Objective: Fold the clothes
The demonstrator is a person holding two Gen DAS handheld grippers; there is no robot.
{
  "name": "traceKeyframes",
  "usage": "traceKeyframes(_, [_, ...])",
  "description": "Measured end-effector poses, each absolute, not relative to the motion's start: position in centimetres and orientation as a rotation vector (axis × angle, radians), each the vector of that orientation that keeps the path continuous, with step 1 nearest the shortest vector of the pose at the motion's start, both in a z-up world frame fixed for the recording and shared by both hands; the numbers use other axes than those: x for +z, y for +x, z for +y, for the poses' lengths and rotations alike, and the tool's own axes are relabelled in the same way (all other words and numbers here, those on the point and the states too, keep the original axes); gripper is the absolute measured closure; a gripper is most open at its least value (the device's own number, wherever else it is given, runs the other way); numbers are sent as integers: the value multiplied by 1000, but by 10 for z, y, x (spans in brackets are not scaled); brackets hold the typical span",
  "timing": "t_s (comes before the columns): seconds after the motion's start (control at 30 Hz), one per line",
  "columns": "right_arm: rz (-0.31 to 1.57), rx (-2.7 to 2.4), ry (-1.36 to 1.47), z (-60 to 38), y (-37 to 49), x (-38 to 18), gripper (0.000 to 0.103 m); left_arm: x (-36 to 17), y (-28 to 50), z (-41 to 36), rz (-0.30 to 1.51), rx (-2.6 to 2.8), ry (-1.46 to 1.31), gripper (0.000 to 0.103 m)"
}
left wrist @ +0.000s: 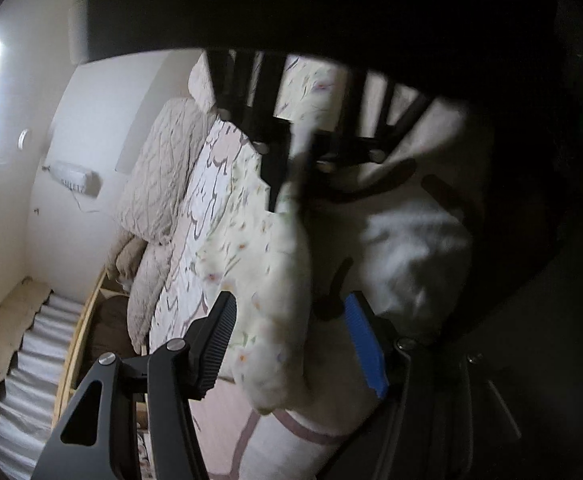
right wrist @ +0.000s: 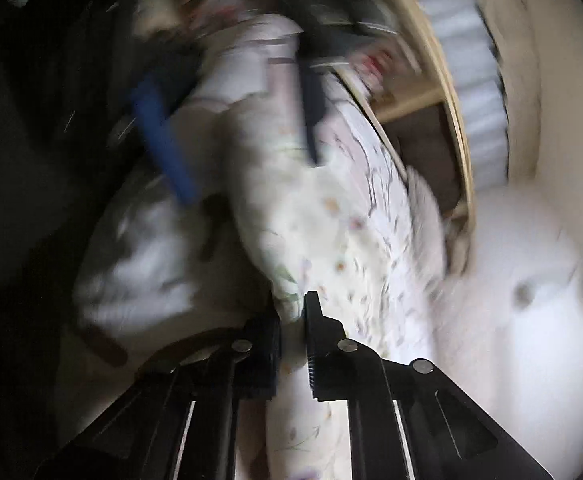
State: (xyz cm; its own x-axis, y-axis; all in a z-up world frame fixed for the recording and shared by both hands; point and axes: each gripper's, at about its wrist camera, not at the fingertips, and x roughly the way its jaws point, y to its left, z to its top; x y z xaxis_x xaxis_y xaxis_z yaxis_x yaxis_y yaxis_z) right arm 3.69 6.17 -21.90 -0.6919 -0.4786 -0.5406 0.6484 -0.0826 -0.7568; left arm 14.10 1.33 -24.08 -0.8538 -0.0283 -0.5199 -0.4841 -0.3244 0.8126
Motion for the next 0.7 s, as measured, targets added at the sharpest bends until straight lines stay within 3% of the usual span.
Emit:
traceKeyframes(0.1, [1227,-1934,377,58,17,-195,93,-240,131,15,1628,2270,-638,46])
traceKeyframes(0.23, [1131,-1973,459,61,2,-183,93,-239,116,14,1662,2279,-620,46])
traceKeyframes(0.4, [1219,-1987,422,63,12,-195,93,-239,103,10,1651,2249,-647,47])
traceKeyframes(0.43, [1237,-1990,415,63,14,-198,93,-237,99,7,1591,2243,-698,58])
traceKeyframes(0.47, [1255,-1992,407,64,16,-200,93,-235,94,5,1533,2249,-745,76])
traceKeyframes(0.63, [1344,-2003,369,65,27,-212,92,-207,61,-17,1011,2366,-1043,88])
traceKeyframes(0.67, [1362,-2005,361,66,29,-214,89,-200,54,-22,897,2387,-1087,88])
traceKeyframes(0.7, [1380,-2007,353,66,31,-217,79,-196,50,-27,822,2398,-1115,89])
